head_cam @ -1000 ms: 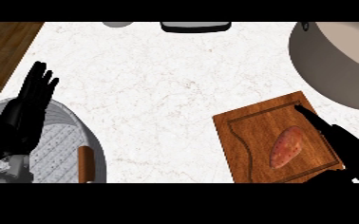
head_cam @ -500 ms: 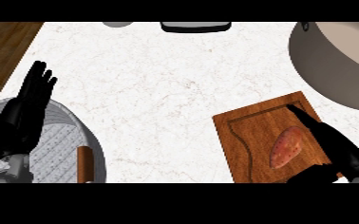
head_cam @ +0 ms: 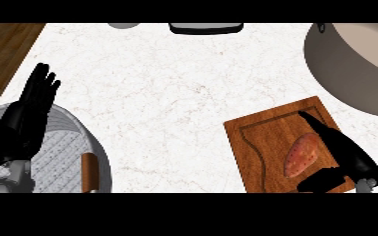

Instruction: Pick the sweet potato from the cutting board and place it in the pot

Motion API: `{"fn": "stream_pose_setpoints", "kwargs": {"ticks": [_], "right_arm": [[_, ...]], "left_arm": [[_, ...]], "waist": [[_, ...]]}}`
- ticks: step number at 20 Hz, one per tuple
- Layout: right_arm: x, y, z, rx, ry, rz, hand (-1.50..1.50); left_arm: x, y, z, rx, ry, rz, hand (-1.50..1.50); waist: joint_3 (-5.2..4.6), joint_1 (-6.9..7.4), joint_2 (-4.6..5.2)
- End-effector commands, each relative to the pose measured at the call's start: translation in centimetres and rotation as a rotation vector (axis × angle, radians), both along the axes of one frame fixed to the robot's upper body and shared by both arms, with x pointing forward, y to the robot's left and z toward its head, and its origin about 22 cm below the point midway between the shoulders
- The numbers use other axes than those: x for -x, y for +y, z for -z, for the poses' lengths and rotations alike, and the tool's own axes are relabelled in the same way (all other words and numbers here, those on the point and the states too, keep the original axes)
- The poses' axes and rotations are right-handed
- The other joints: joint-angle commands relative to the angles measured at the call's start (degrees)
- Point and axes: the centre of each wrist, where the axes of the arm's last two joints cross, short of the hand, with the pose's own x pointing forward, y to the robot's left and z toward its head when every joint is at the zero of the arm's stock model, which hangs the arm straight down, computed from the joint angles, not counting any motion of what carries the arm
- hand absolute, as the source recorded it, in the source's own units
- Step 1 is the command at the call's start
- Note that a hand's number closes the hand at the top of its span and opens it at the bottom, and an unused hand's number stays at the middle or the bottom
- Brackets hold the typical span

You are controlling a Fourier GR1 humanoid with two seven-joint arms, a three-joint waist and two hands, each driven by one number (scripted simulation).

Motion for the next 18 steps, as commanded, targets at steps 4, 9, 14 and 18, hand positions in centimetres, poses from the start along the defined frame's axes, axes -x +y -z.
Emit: {"fn": "stream_pose_setpoints", "kwargs": {"ticks": [4,9,14,18], "right_arm": [[-0.7,1.2,0.7,0.065,-0.063,-0.165,1.5],[-0.6,2.9,2.5,0.031,-0.053,-0.145,1.5],[1.3,0.0,1.4,0.044,-0.069,-0.342,1.5],[3.6,1.3,-0.1,0.054,-0.066,-0.884,1.5]], "left_arm": [[-2.8,-2.2,-1.4,0.037,-0.053,0.003,0.0],[-0.9,-0.2,0.3,0.034,-0.027,0.019,0.0],[-2.0,-0.7,-1.1,0.052,-0.025,0.009,0.0],[-1.1,-0.2,0.2,0.031,-0.003,-0.019,0.0]], "waist": [[-2.06,-0.78,0.74],[-2.11,-0.15,0.58],[-2.11,-1.13,0.43],[-2.16,-1.09,-0.12]]}}
